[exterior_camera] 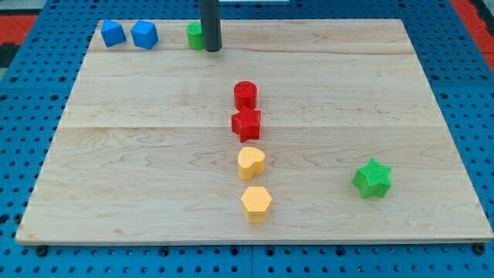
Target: Place your arm right to the green star
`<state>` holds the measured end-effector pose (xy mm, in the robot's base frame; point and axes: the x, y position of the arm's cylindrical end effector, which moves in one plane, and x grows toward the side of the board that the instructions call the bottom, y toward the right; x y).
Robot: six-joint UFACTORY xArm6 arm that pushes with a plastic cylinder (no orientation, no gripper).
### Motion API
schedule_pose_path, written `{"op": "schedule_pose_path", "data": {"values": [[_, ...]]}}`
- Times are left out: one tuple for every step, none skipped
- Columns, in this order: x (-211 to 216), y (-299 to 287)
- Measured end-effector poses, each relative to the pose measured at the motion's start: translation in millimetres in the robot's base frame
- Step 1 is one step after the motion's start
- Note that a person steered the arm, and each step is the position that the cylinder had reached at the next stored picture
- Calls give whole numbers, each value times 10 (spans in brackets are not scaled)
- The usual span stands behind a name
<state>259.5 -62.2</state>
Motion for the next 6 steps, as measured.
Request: {"op": "schedule_pose_path", "data": {"values": [[-105, -18], [-271, 89], [-259, -36], [-51, 756], [683, 1945], [1577, 3050]]}}
